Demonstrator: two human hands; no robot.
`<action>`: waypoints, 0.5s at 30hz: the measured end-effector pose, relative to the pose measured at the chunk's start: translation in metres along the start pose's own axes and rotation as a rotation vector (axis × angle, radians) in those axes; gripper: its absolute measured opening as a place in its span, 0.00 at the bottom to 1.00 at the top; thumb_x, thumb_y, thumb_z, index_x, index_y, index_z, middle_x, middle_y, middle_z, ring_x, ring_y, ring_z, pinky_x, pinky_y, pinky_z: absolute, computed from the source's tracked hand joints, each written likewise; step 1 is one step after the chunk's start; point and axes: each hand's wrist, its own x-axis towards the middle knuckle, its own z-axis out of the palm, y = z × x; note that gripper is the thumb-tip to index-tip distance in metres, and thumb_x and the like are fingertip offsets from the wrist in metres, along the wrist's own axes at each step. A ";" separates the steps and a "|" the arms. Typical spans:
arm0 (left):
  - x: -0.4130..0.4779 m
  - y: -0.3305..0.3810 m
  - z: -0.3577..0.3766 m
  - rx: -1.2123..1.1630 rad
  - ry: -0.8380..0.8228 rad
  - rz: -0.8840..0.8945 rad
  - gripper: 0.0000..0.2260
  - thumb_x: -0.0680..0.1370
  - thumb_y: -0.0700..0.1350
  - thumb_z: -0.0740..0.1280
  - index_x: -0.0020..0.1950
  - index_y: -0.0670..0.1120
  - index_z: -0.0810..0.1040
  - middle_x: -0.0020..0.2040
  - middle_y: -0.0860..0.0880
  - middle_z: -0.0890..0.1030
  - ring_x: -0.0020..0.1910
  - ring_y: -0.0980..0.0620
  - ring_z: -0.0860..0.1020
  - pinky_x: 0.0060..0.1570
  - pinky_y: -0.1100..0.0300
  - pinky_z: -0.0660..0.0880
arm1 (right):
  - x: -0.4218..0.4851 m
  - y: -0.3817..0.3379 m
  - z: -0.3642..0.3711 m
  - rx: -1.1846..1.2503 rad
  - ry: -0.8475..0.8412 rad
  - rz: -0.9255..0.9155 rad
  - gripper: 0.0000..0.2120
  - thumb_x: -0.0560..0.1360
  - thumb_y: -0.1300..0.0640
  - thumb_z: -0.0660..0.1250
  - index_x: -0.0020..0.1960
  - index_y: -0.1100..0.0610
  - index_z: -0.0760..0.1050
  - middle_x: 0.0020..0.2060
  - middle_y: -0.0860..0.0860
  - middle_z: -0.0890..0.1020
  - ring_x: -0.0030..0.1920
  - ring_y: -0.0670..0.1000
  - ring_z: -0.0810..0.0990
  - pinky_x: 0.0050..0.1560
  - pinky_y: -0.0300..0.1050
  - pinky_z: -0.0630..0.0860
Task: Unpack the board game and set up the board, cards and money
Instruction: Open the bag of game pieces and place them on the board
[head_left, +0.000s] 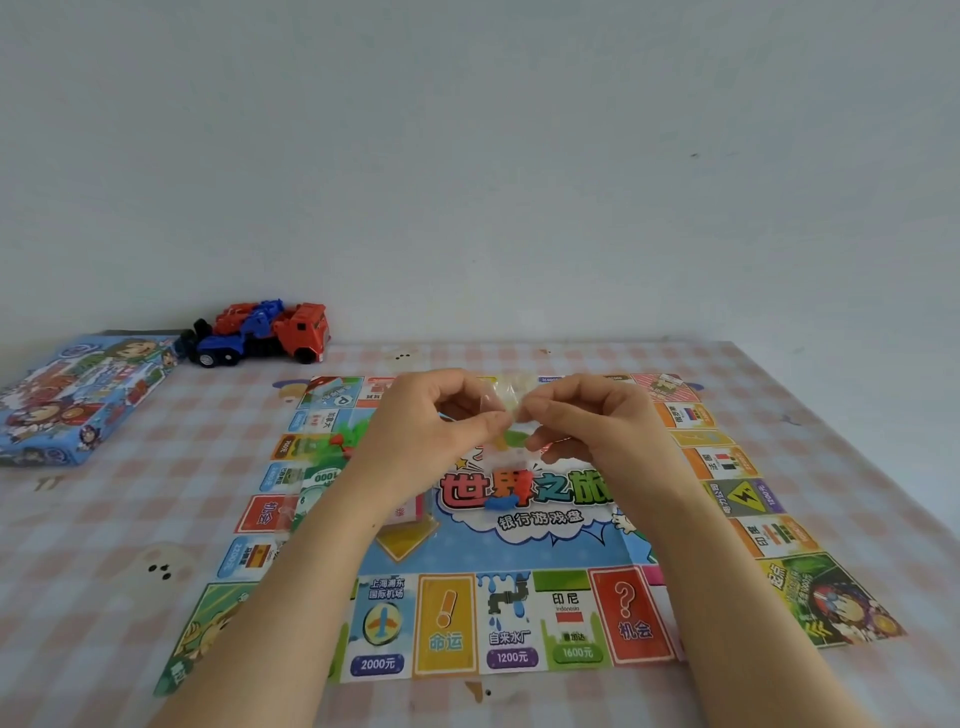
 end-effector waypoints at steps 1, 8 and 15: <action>0.000 -0.001 0.000 0.002 0.009 0.002 0.03 0.71 0.42 0.74 0.38 0.47 0.82 0.35 0.52 0.83 0.35 0.58 0.80 0.37 0.70 0.75 | 0.000 0.000 0.001 -0.001 0.003 0.001 0.05 0.74 0.63 0.69 0.47 0.66 0.81 0.42 0.60 0.85 0.33 0.52 0.81 0.34 0.40 0.79; 0.001 -0.004 0.000 -0.034 0.005 -0.011 0.03 0.73 0.42 0.72 0.40 0.47 0.79 0.33 0.51 0.83 0.33 0.55 0.80 0.38 0.64 0.78 | 0.000 0.000 -0.001 -0.057 0.029 0.025 0.07 0.71 0.61 0.73 0.47 0.62 0.82 0.39 0.57 0.85 0.28 0.48 0.76 0.28 0.38 0.73; 0.001 -0.004 0.001 -0.034 0.028 -0.012 0.03 0.74 0.44 0.71 0.43 0.45 0.79 0.33 0.49 0.83 0.31 0.56 0.80 0.35 0.66 0.75 | 0.001 0.003 0.000 -0.195 -0.034 0.055 0.03 0.69 0.65 0.74 0.43 0.63 0.81 0.31 0.56 0.81 0.22 0.45 0.70 0.24 0.35 0.66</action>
